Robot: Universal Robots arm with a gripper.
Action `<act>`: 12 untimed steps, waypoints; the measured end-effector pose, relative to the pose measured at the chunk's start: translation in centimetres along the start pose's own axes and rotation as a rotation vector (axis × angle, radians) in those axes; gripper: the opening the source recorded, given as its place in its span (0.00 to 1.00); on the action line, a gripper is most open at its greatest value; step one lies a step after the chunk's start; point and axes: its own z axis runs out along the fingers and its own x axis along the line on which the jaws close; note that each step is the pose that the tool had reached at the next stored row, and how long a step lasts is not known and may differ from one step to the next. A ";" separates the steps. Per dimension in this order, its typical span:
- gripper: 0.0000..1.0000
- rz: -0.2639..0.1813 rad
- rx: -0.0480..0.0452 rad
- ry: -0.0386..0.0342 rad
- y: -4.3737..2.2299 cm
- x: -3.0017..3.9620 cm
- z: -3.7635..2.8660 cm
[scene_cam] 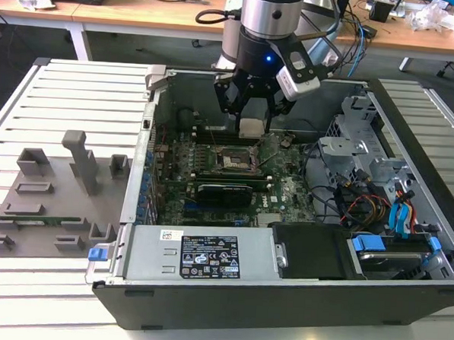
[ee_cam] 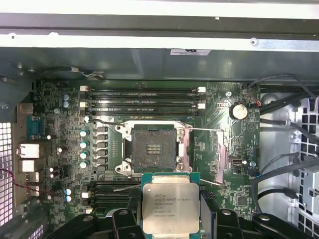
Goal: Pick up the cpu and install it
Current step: 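Pick up the cpu and move it towards the insertion slot, then place the cpu into insertion slot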
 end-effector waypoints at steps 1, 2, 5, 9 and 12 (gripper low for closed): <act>0.55 0.000 0.0000 0.0000 0.00 0.00 0.00; 0.55 0.000 0.0000 0.0000 0.00 0.00 0.00; 0.55 0.000 -0.0001 0.0000 0.00 0.00 0.01; 0.55 0.000 0.0000 0.0000 0.00 0.00 0.01; 0.55 0.000 0.0000 0.0000 0.00 0.00 0.02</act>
